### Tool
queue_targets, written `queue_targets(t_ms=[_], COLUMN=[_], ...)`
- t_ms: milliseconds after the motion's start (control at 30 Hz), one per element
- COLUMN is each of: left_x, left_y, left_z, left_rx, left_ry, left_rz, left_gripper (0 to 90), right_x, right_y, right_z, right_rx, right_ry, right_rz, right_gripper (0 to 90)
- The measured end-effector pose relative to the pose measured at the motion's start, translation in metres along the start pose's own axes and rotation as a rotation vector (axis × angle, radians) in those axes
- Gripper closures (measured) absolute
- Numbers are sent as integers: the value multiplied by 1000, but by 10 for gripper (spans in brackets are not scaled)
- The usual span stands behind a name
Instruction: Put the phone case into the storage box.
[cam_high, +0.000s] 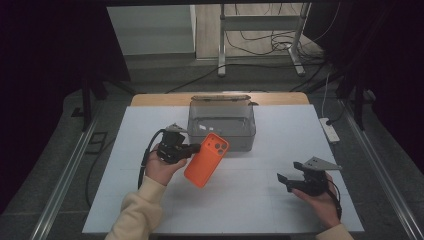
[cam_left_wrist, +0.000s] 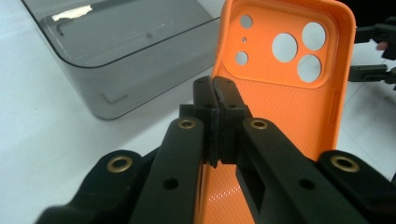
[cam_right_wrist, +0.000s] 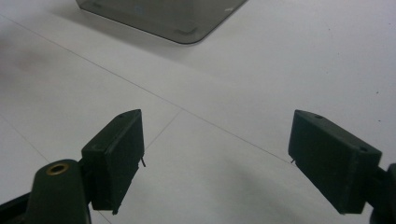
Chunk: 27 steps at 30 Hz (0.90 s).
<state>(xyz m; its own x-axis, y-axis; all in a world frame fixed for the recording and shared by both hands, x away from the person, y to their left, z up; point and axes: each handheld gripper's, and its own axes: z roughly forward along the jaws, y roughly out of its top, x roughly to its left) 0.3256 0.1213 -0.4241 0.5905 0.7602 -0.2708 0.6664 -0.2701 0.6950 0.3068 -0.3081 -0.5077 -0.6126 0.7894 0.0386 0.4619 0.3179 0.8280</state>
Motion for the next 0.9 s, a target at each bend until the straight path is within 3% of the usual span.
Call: queue_targets(t_ms=[567, 900], left_x=[-4, -2], left_y=[0, -2], left_z=[10, 7], left_rx=[7, -9], left_ry=[-36, -32], left_rz=[48, 34], left_gripper=[891, 891], right_x=[-1, 0], right_y=[1, 3], right_z=[2, 2], right_rx=[-7, -26], right_ry=[3, 21], right_rz=[8, 10], right_gripper=[183, 182])
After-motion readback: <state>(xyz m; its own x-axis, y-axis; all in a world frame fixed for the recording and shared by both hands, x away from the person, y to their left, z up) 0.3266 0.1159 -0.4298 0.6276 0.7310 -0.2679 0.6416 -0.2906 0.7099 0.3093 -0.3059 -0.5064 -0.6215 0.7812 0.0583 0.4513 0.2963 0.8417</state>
